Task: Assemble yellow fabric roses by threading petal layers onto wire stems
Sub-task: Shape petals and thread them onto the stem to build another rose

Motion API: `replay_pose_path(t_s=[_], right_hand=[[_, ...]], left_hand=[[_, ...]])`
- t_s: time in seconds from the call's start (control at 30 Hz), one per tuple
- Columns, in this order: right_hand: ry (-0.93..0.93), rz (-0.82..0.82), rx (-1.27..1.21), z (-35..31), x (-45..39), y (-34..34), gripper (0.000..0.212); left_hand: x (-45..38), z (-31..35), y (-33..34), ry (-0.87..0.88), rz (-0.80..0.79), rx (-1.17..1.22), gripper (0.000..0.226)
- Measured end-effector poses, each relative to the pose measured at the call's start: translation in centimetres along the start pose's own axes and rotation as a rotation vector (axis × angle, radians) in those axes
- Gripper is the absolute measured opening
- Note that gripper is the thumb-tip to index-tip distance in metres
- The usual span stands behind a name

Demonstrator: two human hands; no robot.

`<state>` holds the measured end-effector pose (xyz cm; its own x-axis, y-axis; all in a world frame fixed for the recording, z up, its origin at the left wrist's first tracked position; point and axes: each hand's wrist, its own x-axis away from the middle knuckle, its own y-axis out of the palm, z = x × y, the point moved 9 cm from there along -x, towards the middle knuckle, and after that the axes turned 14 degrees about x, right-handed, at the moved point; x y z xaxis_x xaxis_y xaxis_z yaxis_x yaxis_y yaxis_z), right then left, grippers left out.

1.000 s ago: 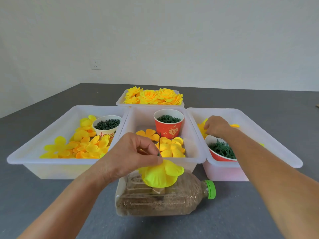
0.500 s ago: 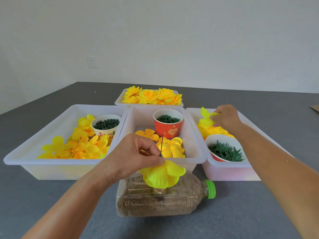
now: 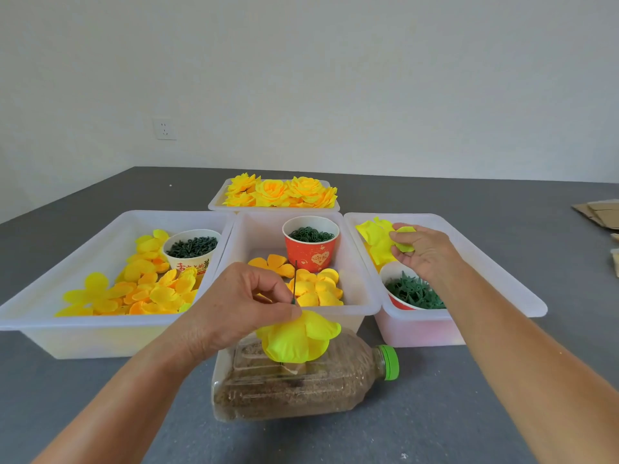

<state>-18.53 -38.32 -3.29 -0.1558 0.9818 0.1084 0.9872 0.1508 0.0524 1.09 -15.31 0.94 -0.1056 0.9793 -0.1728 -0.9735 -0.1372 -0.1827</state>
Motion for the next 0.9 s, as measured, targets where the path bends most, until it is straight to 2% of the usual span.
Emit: replay_pose_path(t_s=[0.23, 0.37, 0.4, 0.5, 0.6, 0.77, 0.9], right_hand=[[-0.058, 0.022, -0.248, -0.7, 1.6, -0.4, 0.027], [-0.064, -0.001, -0.28, -1.4, 3.0, -0.4, 0.053], [-0.067, -0.009, -0.257, -1.8, 3.6, -0.2, 0.051], [-0.095, -0.044, -0.157, -3.2, 5.5, 0.5, 0.028], [-0.123, -0.108, -0.107, -4.4, 7.5, 1.8, 0.022], [-0.246, -0.105, 0.169, -6.4, 10.4, 3.7, 0.023], [-0.346, -0.117, 0.274, -7.5, 12.0, 5.0, 0.026]], left_hand=[[0.0, -0.1, 0.1, -0.01, -0.012, -0.001, 0.02], [0.0, 0.0, 0.0, -0.006, -0.001, -0.007, 0.019], [0.0, 0.0, 0.0, -0.005, 0.002, -0.008, 0.019], [0.0, 0.1, 0.0, -0.001, 0.004, -0.008, 0.019], [0.1, 0.1, 0.0, -0.007, 0.004, -0.008, 0.02], [0.1, 0.1, 0.0, -0.004, 0.001, 0.011, 0.024], [0.1, 0.1, 0.1, 0.005, -0.011, 0.016, 0.027]])
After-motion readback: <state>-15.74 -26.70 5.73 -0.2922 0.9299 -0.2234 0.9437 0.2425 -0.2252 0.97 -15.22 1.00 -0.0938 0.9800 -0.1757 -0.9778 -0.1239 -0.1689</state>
